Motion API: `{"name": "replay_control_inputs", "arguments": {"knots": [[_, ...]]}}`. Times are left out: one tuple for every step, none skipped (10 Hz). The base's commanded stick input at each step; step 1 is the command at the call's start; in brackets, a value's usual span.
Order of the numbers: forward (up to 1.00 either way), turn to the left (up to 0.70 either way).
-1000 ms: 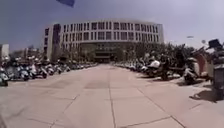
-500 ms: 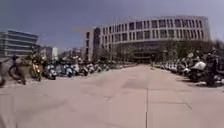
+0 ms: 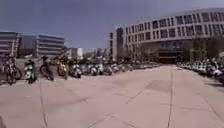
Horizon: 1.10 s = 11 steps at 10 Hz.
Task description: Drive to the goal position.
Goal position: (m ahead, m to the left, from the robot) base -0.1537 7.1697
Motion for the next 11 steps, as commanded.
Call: {"name": "replay_control_inputs", "arguments": {"knots": [[0.0, 0.7], [0.0, 0.7], [0.0, 0.7], [0.0, 0.7], [0.0, 0.7], [0.0, 0.7], [0.0, 0.7], [0.0, 0.7], [0.0, 0.7], [0.0, 0.7], [0.0, 0.7]]}}
